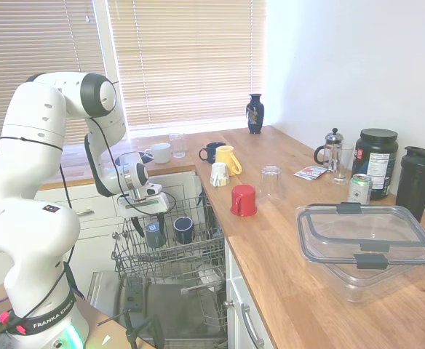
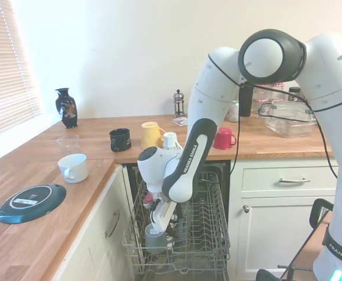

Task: Unload a mug from dishwasher

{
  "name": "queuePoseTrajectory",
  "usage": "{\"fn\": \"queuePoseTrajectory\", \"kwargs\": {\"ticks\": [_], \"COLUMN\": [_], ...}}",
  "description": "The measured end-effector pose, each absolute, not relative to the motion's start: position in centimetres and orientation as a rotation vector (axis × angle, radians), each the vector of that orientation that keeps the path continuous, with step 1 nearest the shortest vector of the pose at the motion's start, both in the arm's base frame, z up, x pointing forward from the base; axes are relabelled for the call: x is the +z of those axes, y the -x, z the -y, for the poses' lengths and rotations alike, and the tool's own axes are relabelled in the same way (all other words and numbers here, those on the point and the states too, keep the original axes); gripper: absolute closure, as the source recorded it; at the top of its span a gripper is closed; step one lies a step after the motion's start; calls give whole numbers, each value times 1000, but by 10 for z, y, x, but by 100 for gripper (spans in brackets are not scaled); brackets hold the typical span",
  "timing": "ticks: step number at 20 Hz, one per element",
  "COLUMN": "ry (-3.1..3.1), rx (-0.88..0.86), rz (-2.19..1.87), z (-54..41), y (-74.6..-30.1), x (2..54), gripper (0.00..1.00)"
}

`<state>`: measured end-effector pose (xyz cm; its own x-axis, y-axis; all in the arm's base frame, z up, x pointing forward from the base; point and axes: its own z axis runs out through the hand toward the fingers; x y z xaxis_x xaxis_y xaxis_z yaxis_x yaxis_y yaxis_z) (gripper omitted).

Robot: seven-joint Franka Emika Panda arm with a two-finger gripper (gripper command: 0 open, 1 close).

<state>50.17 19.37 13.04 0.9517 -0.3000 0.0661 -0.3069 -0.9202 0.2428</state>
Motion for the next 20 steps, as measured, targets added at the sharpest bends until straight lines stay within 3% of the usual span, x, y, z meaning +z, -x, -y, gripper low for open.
{"fn": "queuePoseTrajectory", "kwargs": {"ticks": [9, 20], "ry": [-2876, -2899], "rx": [16, 67], "rz": [315, 180], "z": [-199, -196], "y": [-497, -520], "x": [99, 107], "gripper": [0, 0]}}
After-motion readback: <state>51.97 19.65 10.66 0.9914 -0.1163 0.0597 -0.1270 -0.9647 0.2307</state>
